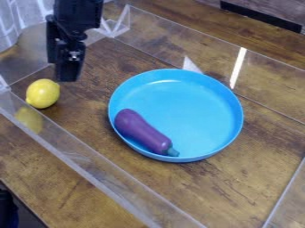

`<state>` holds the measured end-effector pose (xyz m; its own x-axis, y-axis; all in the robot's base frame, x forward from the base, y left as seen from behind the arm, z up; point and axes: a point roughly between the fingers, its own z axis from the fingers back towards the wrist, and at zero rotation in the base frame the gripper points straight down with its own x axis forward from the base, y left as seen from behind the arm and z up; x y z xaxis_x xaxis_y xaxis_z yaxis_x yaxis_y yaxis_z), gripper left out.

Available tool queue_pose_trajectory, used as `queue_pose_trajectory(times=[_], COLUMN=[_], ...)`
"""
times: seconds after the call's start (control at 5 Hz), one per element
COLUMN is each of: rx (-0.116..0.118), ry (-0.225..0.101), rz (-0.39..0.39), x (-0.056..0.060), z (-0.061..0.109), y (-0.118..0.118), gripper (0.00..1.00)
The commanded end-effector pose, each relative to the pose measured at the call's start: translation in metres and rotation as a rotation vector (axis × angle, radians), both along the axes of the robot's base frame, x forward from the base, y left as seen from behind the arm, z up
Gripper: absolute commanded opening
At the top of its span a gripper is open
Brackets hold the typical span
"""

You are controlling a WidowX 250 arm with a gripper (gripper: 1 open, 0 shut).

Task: Put the lemon on the blue tray

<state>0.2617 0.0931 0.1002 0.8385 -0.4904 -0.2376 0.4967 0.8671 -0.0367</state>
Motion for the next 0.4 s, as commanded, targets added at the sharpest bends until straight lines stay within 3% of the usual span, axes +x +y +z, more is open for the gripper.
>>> queue_pose_trajectory(times=[0.0,0.2], rx=[0.04,0.054], ry=[-0.077,-0.065], rz=[-0.023,-0.049], x=[0.012,0.017], z=[0.0187,0.0122], y=[0.0124,0.0168], gripper=[1.0,1.0])
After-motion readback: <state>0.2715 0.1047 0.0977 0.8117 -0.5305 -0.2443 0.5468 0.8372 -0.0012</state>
